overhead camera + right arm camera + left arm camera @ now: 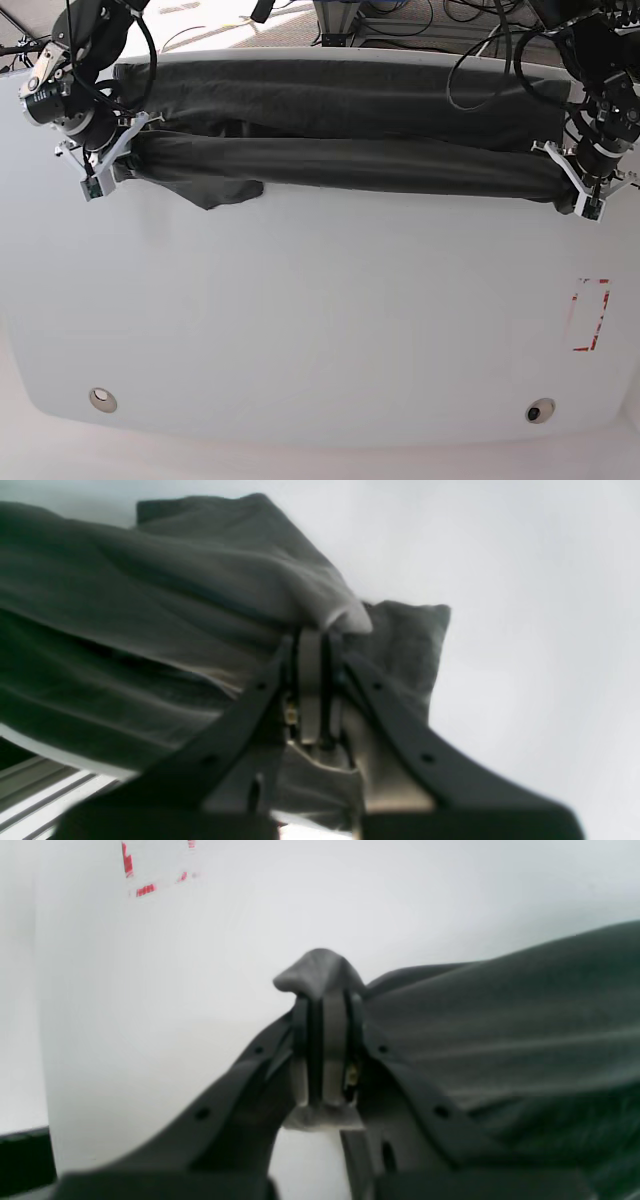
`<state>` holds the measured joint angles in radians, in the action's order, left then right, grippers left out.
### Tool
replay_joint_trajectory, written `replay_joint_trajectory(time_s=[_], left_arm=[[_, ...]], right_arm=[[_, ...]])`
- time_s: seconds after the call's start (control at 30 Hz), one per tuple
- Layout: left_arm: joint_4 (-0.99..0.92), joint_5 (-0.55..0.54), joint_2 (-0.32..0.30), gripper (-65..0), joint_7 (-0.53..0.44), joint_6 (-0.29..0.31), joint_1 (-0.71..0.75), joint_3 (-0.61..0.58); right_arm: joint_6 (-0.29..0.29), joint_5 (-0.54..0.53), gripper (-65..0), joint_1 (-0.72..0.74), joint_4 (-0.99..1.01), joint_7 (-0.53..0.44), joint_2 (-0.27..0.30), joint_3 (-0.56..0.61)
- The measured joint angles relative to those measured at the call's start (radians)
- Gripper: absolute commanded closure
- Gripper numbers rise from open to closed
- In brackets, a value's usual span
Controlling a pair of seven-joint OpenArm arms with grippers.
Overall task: Fold the T-shirt properly
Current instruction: 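Lift the folded edge with both grippers and fold it over toward the collar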
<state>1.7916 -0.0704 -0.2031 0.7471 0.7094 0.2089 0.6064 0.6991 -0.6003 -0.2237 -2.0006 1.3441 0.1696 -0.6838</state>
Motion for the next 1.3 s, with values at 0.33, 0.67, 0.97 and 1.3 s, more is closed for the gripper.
replay_joint_trajectory(time_s=[0.33, 0.67, 0.97, 1.3], left_arm=[[0.002, 0.003, 0.030, 0.0, 0.008, 0.003, 0.117, 0.076], [0.003, 0.006, 0.028, -2.1, 0.008, 0.002, 0.180, 0.074], [0.005, 0.019, 0.019, -33.6, 0.084, -0.004, 0.203, 0.074], [0.174, -0.045, 0.025, -33.8, 0.121, -0.005, 0.189, 0.079]], right_arm=[[0.000, -0.045, 0.0, -0.131, 0.000, -0.002, -0.004, -0.016], [0.000, -0.050, -3.3, -0.163, 0.000, -0.005, -0.005, -0.016], [-0.001, -0.035, -50.9, -0.225, 0.000, -0.002, -0.004, -0.032], [-0.003, -0.358, -46.6, -0.231, -0.001, 0.003, 0.000, -0.208]])
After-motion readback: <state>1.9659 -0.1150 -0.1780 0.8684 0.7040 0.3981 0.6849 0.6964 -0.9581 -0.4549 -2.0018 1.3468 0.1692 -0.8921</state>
